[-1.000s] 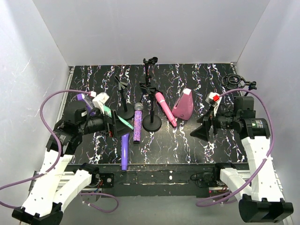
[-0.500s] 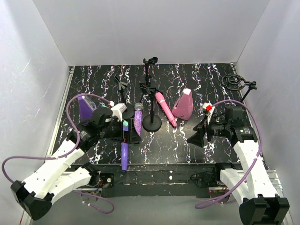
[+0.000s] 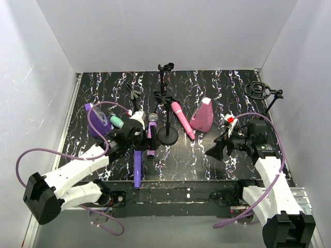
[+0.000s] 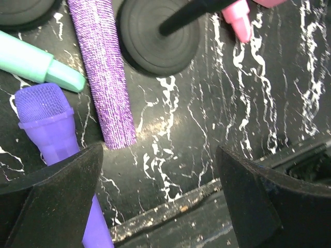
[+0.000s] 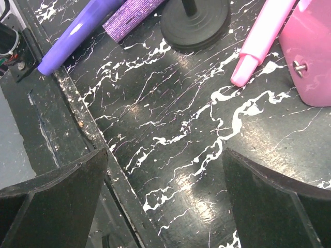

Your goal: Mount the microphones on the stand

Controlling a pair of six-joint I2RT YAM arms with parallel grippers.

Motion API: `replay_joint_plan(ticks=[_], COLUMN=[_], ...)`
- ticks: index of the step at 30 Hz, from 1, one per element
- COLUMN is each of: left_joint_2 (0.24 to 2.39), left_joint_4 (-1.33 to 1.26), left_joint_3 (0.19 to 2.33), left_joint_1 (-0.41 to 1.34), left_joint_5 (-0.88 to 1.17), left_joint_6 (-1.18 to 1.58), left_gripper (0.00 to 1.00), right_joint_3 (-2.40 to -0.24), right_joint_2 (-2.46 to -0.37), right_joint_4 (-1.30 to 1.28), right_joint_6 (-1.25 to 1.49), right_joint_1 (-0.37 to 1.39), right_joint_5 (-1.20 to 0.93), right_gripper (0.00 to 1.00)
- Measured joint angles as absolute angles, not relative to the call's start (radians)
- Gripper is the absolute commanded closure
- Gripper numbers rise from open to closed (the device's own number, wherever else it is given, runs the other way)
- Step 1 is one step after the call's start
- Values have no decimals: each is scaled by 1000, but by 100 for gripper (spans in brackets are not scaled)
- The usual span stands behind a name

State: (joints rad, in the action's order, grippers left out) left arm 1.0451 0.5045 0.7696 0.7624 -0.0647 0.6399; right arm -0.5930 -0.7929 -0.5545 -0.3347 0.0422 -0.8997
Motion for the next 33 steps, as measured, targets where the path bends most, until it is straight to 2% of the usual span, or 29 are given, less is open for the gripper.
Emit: replay_joint_plan(ticks=[15, 16, 18, 25, 30, 33], left_joint_2=[1338, 1356, 1390, 1479, 1531, 1568], left_joint_4=[332, 331, 330, 331, 345, 367], left_joint_3=[726, 726, 726, 733, 775, 812], left_joint_1=[764, 765, 769, 797, 827, 848], left_joint_5=[-181, -186, -197, -234, -296, -342], left_joint_6=[662, 662, 667, 690, 709, 724], left_gripper=[34, 39, 42, 43, 61, 84], right_joint_3=[-593, -593, -593, -593, -593, -593], right_joint_2=[-791, -791, -789, -784, -782, -779], right_joint_4=[-521, -521, -521, -521, -521, -521], right_joint_6=[-317, -317, -317, -317, -317, -317], right_joint_1=[13, 9, -6, -21, -26, -27], right_joint_5=[-899, -900, -899, -896, -896, -897], right_gripper=[2, 2, 2, 2, 2, 2])
